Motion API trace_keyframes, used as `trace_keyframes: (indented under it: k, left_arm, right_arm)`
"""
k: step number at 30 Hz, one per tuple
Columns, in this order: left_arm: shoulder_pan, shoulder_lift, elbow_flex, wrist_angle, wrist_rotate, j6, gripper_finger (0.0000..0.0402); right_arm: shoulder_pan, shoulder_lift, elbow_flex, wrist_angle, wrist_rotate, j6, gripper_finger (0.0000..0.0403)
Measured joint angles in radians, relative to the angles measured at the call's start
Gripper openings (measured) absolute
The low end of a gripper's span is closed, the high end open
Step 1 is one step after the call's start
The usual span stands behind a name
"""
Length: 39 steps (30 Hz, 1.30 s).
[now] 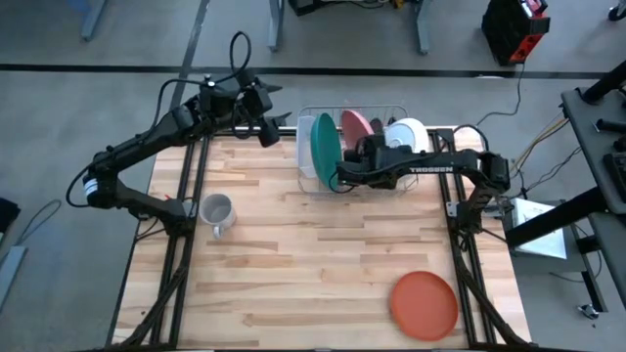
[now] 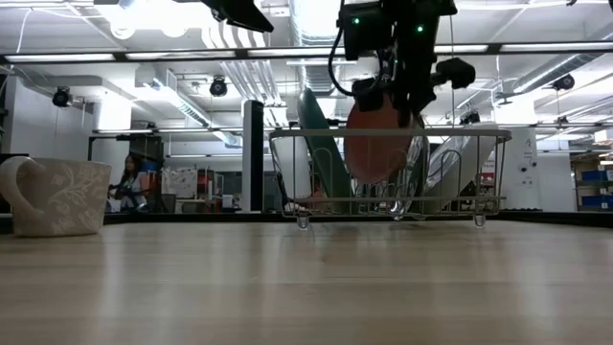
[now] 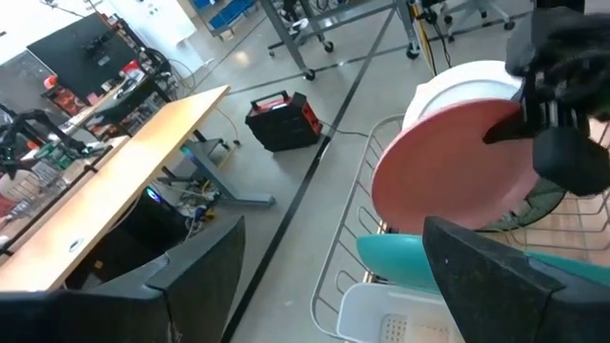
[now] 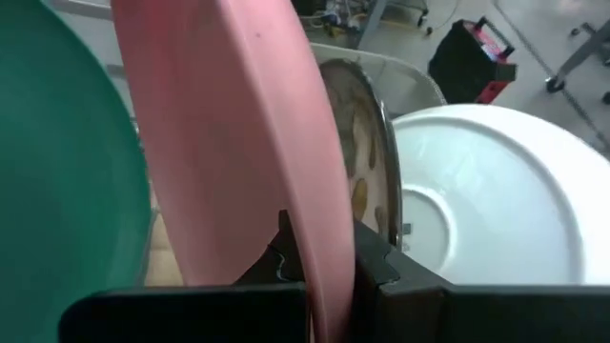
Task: Sort dishes
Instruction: Put the pink plate in the dish rack
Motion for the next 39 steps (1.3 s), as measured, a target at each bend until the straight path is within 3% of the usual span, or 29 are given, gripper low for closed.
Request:
trace_keyframes:
  k: [13,20,39]
  left_arm:
    - [0.000,0.000,0.000,-0.018,0.001,-0.010,0.0310]
    - [0.000,0.000,-0.002,-0.018,0.001,-0.010,0.0310]
    - [0.000,0.000,-0.002,-0.055,0.008,-0.017,0.0310]
  right_arm:
    - [-0.021,0.077,0.011,-0.006,0.046,0.000,0.0010]
    - [-0.037,0.083,0.032,0.002,0.006,-0.035,0.0013]
    - [-0.039,0.074,0.085,0.024,-0.195,-0.100,0.0127]
